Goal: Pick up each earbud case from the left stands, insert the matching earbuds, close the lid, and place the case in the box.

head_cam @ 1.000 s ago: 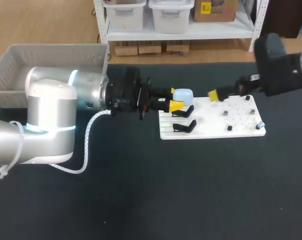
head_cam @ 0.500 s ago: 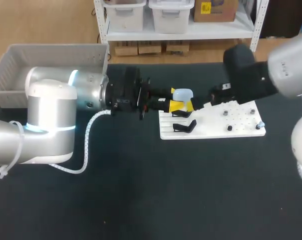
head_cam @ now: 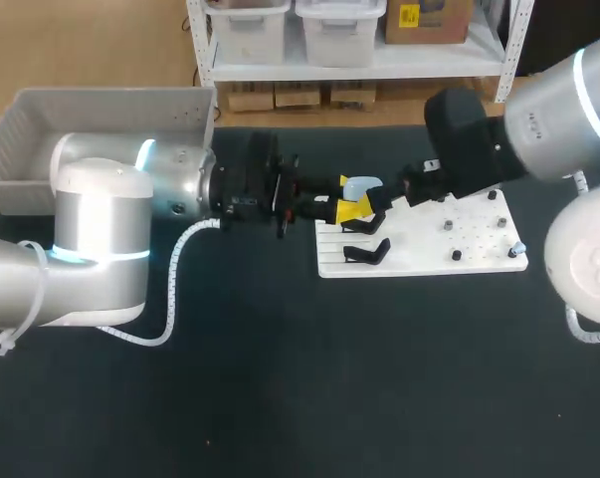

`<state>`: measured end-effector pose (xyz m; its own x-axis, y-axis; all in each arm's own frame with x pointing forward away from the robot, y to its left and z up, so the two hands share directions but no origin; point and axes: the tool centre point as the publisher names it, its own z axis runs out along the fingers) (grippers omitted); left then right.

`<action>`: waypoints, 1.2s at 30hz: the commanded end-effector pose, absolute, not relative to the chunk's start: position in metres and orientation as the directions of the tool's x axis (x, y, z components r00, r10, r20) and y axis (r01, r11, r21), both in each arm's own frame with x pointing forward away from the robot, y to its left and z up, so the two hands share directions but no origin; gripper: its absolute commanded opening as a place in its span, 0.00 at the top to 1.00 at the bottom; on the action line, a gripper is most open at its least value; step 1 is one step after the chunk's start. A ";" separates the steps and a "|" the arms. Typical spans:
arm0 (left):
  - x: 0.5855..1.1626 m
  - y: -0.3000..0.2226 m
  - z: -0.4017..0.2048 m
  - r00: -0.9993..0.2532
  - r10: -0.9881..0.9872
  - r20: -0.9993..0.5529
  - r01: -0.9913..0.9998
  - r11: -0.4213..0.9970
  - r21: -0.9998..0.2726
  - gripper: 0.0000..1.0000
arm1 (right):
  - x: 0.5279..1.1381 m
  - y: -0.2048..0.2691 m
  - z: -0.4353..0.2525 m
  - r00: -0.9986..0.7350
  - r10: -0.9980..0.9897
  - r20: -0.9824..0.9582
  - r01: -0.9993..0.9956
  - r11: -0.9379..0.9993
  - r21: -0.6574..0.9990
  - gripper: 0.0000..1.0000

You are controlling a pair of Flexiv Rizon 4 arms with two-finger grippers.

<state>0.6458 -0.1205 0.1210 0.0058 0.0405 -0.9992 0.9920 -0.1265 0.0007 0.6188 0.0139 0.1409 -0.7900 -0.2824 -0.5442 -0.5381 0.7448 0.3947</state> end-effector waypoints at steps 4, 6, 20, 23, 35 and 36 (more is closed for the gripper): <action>0.644 -0.120 0.120 0.009 0.037 -0.999 0.993 -0.120 0.005 1.00 | 0.626 0.015 0.135 -0.802 -0.279 -0.528 -0.524 0.754 0.396 0.00; 0.644 -0.120 0.120 0.009 0.037 -0.999 0.993 -0.120 0.005 1.00 | 0.628 0.013 0.132 -0.808 -0.277 -0.520 -0.516 0.759 0.397 0.00; 0.644 -0.120 0.120 0.009 0.037 -0.999 0.993 -0.120 0.005 1.00 | 0.638 0.010 0.125 -0.822 -0.264 -0.505 -0.493 0.774 0.397 0.00; 0.644 -0.120 0.120 0.009 0.037 -0.999 0.993 -0.120 0.005 1.00 | 0.640 0.010 0.125 -0.823 -0.259 -0.506 -0.488 0.779 0.395 0.00; 0.644 -0.120 0.120 0.009 0.037 -0.999 0.993 -0.120 0.005 1.00 | 0.645 0.004 0.125 -0.825 -0.236 -0.514 -0.465 0.799 0.380 0.00; 0.644 -0.120 0.120 0.009 0.037 -0.999 0.993 -0.120 0.005 1.00 | 0.645 0.004 0.126 -0.824 -0.234 -0.516 -0.465 0.800 0.379 0.00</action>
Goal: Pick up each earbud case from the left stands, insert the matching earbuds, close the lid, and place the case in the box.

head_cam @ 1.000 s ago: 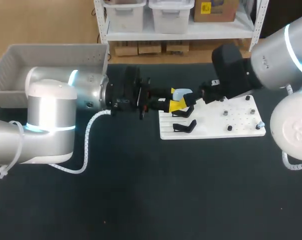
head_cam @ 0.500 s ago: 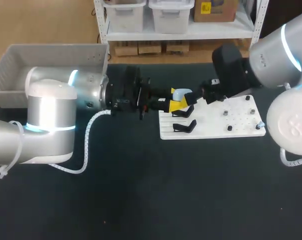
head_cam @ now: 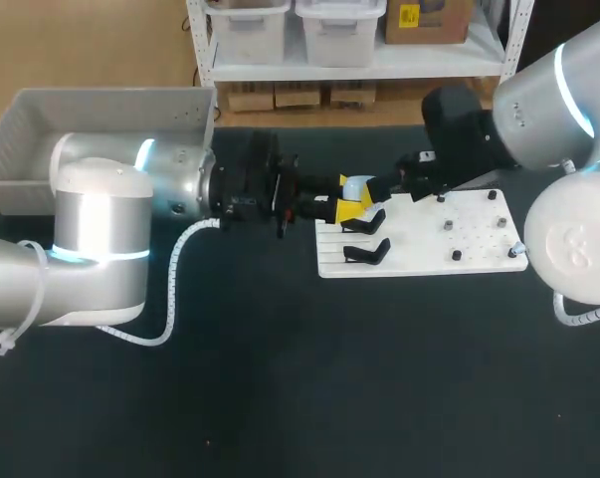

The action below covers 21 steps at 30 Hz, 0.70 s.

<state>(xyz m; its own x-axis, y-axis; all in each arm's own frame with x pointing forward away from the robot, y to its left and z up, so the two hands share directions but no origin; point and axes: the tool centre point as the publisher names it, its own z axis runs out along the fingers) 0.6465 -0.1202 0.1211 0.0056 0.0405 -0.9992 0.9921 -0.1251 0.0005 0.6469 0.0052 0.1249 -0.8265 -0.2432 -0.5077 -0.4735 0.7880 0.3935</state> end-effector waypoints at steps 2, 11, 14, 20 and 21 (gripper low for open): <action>0.644 -0.120 0.120 0.009 0.037 -0.999 0.993 -0.120 0.005 1.00 | 0.646 0.003 0.128 -0.821 -0.231 -0.522 -0.463 0.805 0.372 0.00; 0.644 -0.120 0.120 0.009 0.037 -0.999 0.993 -0.120 0.005 1.00 | 0.653 -0.006 0.151 -0.785 -0.231 -0.575 -0.472 0.824 0.313 0.00; 0.644 -0.120 0.120 0.009 0.037 -0.999 0.993 -0.120 0.005 1.00 | 0.654 -0.017 0.161 -0.753 -0.270 -0.600 -0.479 0.850 0.218 0.00; 0.644 -0.120 0.123 0.041 0.046 -0.998 0.991 -0.132 0.034 1.00 | 0.657 -0.049 0.172 -0.733 -0.351 -0.583 -0.471 0.880 0.064 0.00; 0.644 -0.121 0.123 0.050 0.049 -0.998 0.990 -0.136 0.043 1.00 | 0.657 -0.055 0.172 -0.736 -0.360 -0.573 -0.466 0.884 0.044 0.00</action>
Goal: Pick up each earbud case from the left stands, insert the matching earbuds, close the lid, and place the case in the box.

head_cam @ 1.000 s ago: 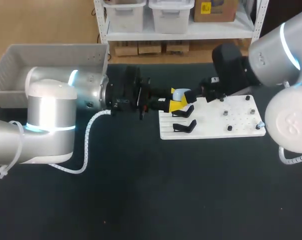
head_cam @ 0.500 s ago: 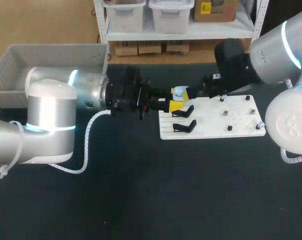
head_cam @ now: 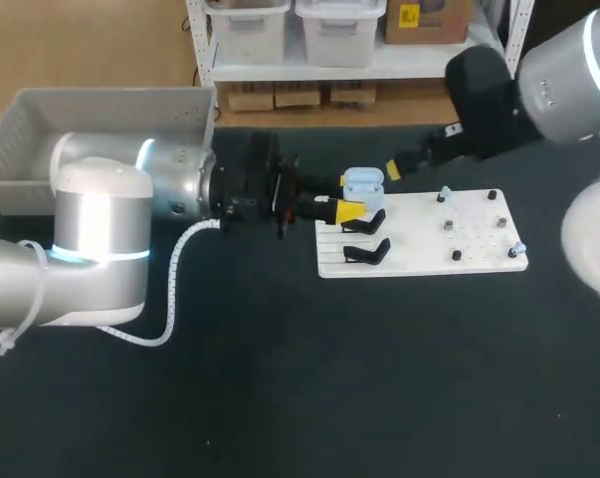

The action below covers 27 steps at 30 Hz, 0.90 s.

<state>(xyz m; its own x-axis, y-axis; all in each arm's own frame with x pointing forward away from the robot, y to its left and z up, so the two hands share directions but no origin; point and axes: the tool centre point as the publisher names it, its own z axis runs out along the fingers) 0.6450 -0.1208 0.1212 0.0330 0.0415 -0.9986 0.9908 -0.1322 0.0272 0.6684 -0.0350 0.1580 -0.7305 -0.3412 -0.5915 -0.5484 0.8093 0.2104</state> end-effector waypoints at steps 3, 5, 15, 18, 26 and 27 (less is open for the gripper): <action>0.645 -0.121 0.125 0.068 0.057 -0.996 0.988 -0.140 0.059 1.00 | 0.654 -0.071 0.170 -0.748 -0.384 -0.541 -0.450 0.893 -0.011 0.00; 0.645 -0.121 0.125 0.074 0.059 -0.996 0.988 -0.139 0.065 1.00 | 0.652 -0.082 0.168 -0.759 -0.396 -0.517 -0.440 0.897 -0.041 0.00; 0.647 -0.123 0.123 0.075 0.043 -0.996 0.990 -0.124 0.069 1.00 | 0.631 -0.128 0.136 -0.830 -0.423 -0.364 -0.419 0.903 -0.094 0.00; 0.647 -0.123 0.123 0.075 0.043 -0.996 0.990 -0.124 0.069 1.00 | 0.624 -0.136 0.127 -0.847 -0.416 -0.332 -0.410 0.907 -0.090 0.00; 0.647 -0.123 0.123 0.075 0.043 -0.996 0.990 -0.124 0.069 1.00 | 0.618 -0.156 0.106 -0.879 -0.393 -0.269 -0.392 0.918 -0.060 0.00; 0.647 -0.123 0.123 0.075 0.043 -0.996 0.990 -0.124 0.069 1.00 | 0.618 -0.159 0.103 -0.882 -0.391 -0.262 -0.390 0.919 -0.056 0.00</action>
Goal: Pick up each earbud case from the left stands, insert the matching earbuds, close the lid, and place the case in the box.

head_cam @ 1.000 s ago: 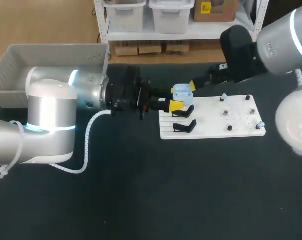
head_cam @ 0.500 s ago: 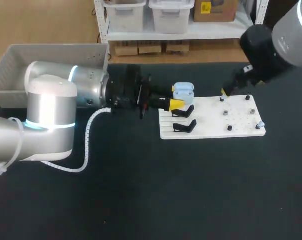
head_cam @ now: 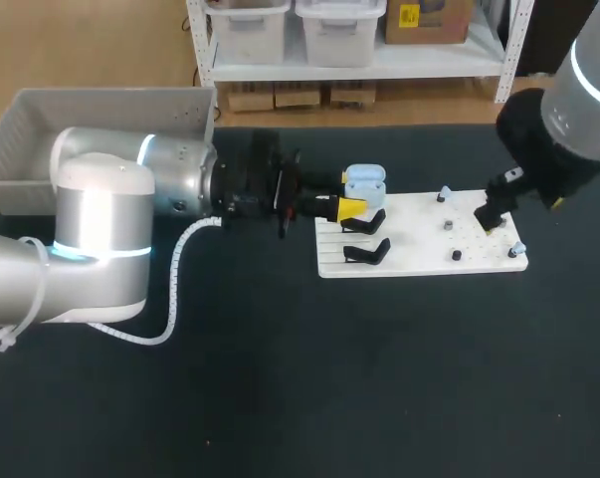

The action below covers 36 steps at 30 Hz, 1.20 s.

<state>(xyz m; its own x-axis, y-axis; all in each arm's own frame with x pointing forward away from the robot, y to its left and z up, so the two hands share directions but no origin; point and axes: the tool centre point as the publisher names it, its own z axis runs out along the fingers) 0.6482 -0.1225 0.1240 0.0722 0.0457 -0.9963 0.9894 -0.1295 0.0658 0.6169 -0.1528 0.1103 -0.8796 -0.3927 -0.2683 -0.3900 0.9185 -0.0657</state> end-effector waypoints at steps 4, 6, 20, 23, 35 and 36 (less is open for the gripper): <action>0.647 -0.123 0.123 0.075 0.043 -0.996 0.990 -0.124 0.069 1.00 | 0.621 -0.164 0.096 -0.885 -0.400 -0.236 -0.402 0.915 -0.042 0.00; 0.647 -0.123 0.123 0.075 0.043 -0.996 0.990 -0.124 0.069 1.00 | 0.623 -0.166 0.092 -0.884 -0.408 -0.227 -0.412 0.911 -0.033 0.00; 0.647 -0.123 0.123 0.075 0.043 -0.996 0.990 -0.124 0.069 1.00 | 0.637 -0.183 0.061 -0.870 -0.464 -0.169 -0.470 0.883 -0.006 0.00; 0.647 -0.123 0.123 0.075 0.043 -0.996 0.990 -0.124 0.069 1.00 | 0.636 -0.183 0.055 -0.868 -0.469 -0.165 -0.476 0.880 0.003 0.13; 0.647 -0.123 0.123 0.075 0.043 -0.996 0.990 -0.124 0.069 1.00 | 0.641 -0.185 0.036 -0.860 -0.488 -0.151 -0.496 0.868 0.017 0.33; 0.647 -0.123 0.123 0.075 0.043 -0.996 0.990 -0.124 0.069 1.00 | 0.642 -0.186 0.035 -0.860 -0.488 -0.150 -0.496 0.868 0.018 0.35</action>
<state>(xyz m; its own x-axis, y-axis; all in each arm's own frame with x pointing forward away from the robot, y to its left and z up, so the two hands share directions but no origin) 0.6482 -0.1226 0.1241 0.0721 0.0459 -0.9963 0.9894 -0.1294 0.0656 0.6383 -0.1854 0.0385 -0.8597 -0.4877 -0.1516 -0.4952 0.8687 0.0133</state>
